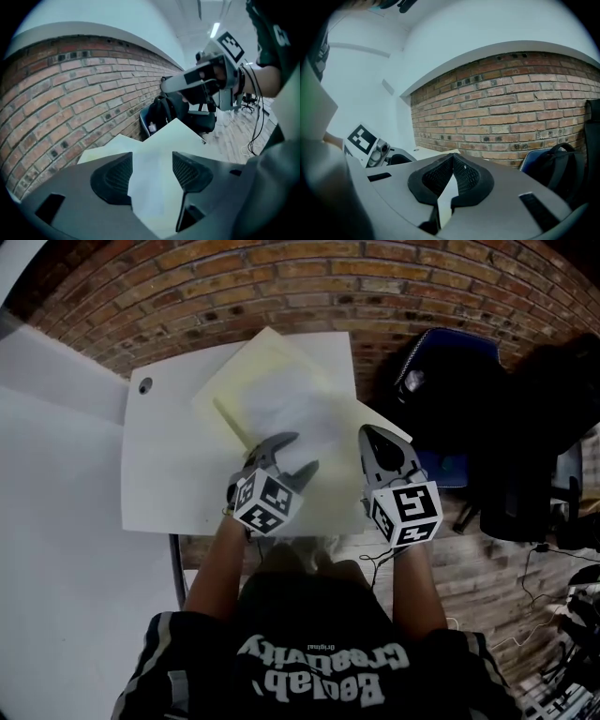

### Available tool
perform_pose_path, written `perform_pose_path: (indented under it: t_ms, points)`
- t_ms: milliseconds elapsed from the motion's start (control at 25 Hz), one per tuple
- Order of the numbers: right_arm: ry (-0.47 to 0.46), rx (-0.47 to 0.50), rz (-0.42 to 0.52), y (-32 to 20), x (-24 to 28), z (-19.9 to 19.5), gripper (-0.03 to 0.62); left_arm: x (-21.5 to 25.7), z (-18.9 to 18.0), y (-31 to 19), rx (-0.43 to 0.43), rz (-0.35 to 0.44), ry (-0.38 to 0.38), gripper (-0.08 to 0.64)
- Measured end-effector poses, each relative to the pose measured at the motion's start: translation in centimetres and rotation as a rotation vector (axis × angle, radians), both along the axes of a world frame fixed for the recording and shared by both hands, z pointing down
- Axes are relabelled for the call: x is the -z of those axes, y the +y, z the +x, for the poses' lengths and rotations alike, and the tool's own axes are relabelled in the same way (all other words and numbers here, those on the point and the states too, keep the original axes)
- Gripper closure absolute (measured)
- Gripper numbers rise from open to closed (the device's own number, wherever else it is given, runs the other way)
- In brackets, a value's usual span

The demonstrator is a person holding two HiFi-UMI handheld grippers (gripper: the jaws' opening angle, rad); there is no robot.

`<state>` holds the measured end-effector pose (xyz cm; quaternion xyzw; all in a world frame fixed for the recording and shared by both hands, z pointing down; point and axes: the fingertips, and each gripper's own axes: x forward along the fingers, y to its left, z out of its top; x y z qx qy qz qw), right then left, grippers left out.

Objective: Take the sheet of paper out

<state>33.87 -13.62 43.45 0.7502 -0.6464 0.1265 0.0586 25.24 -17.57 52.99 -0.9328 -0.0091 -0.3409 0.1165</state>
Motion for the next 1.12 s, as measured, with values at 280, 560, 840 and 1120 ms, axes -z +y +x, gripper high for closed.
perform_pose_path:
  t_ms: [280,560,840,1120]
  points:
    - [-0.007,-0.008,-0.041,0.4,-1.6,1.4,0.6,-5.3,-0.3,-0.2,-0.047,-0.032,-0.14,0.302]
    - [-0.004,-0.018,-0.079,0.4,-2.8,2.6,0.6,-10.2,-0.3,-1.6,-0.025,-0.088,-0.221,0.302]
    - [0.012,-0.026,-0.117,0.2,-3.8,3.8,0.6,-13.0,0.2,-1.7,-0.03,-0.158,-0.266,0.299]
    - [0.015,-0.006,-0.139,-0.2,-4.5,3.6,0.6,-15.3,0.4,-1.3,-0.026,-0.173,-0.294,0.301]
